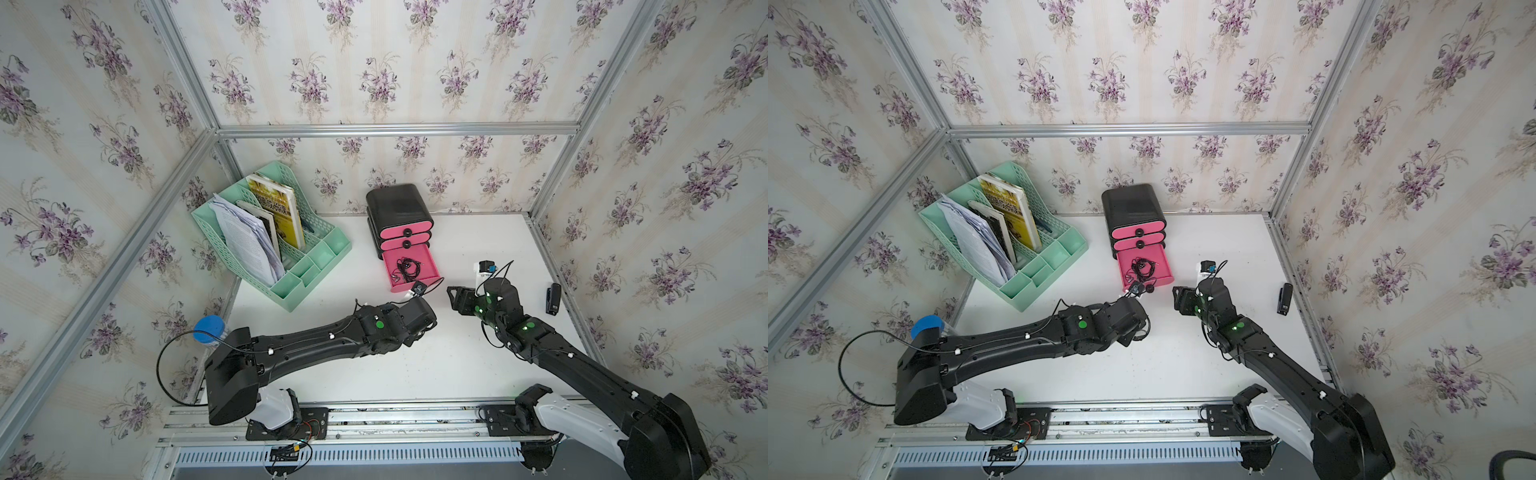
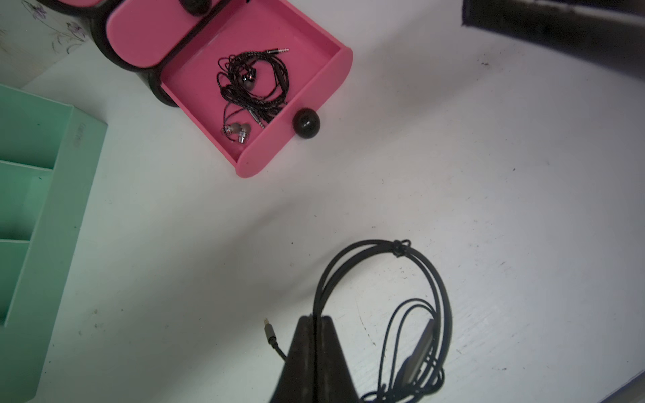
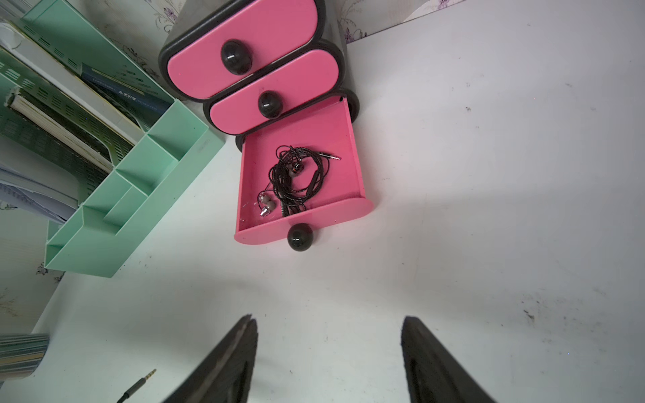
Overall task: Place the wired earphones into the drawer by color
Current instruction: Place the wired earphones in the drawer.
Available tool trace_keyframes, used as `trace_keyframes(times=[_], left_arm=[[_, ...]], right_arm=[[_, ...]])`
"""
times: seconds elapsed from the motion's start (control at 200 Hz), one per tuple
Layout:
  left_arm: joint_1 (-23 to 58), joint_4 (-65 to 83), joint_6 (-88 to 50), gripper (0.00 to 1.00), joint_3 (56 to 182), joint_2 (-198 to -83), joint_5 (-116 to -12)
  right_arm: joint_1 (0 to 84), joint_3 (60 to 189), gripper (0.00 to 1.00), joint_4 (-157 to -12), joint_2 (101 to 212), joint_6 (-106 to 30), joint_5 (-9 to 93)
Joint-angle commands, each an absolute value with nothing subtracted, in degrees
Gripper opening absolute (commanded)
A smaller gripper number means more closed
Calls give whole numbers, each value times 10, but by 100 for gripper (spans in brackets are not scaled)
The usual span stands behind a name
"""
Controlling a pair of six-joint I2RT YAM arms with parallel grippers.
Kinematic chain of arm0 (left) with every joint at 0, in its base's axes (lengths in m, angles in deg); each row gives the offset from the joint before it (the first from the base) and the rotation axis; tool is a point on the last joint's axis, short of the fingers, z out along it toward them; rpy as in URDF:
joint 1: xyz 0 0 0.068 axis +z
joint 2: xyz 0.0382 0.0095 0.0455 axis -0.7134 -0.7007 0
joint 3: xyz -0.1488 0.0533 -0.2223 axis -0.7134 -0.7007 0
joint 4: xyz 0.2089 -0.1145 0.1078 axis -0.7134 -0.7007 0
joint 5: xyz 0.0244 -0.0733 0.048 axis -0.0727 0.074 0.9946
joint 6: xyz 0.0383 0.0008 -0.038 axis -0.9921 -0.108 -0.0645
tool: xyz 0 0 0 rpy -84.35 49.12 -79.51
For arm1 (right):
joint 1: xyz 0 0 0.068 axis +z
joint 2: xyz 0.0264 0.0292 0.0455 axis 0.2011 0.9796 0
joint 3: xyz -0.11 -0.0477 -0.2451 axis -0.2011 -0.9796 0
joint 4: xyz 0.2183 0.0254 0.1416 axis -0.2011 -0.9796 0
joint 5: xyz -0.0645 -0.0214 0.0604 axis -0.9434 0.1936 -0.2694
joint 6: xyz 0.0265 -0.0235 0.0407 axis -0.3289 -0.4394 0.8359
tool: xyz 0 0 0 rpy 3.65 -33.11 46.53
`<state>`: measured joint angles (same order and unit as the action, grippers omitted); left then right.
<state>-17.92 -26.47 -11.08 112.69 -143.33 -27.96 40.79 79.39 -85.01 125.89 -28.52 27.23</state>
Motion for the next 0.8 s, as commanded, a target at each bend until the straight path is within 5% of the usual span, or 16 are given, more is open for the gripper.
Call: trace_keyframes(times=[0.0,0.794], left_arm=[[-164,-277,-158,0,1165,-1442,-265],[21,-115,-255,0,1372,-1689,-295]], right_arm=[[408,793,70,-825,1245,-300,267],[408,736,72,-731,1237,-376,243]])
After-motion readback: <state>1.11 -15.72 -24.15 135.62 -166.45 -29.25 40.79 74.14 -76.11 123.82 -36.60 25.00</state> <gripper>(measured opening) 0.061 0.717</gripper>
